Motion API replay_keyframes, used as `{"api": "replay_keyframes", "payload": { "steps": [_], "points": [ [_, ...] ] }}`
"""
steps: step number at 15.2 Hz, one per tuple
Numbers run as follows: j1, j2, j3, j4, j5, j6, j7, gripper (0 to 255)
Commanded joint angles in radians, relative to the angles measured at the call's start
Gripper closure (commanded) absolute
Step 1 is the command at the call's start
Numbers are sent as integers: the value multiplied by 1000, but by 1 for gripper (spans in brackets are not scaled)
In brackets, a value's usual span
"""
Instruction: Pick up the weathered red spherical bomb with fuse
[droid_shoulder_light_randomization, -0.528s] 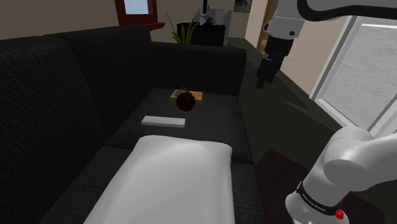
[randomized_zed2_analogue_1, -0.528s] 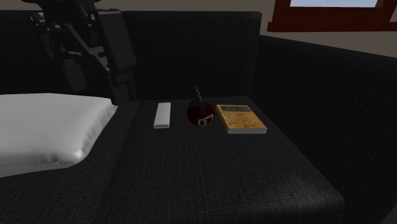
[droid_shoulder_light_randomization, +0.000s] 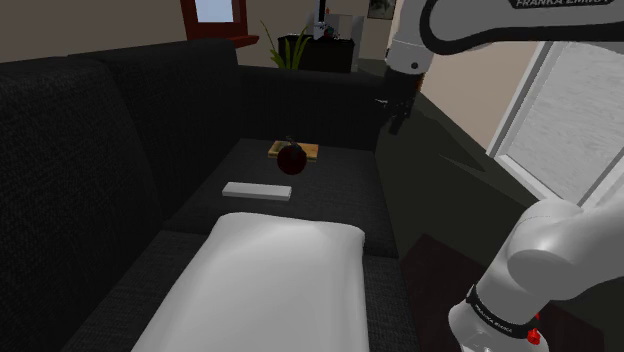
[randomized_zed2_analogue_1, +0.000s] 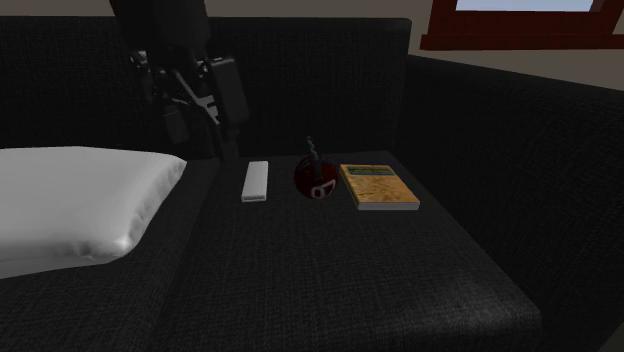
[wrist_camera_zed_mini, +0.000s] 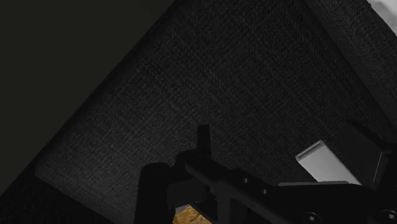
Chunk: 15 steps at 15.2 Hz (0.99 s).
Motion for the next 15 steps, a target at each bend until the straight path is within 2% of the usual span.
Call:
{"api": "replay_keyframes", "payload": {
  "steps": [1, 8, 15],
  "points": [
    [-7, 67, 16, 22, 8, 64, 39, 0],
    [-32, 297, 72, 126, 9, 247, 179, 0],
    [-54, 541, 109, 297, -35, 374, 326, 0]
  ]
}}
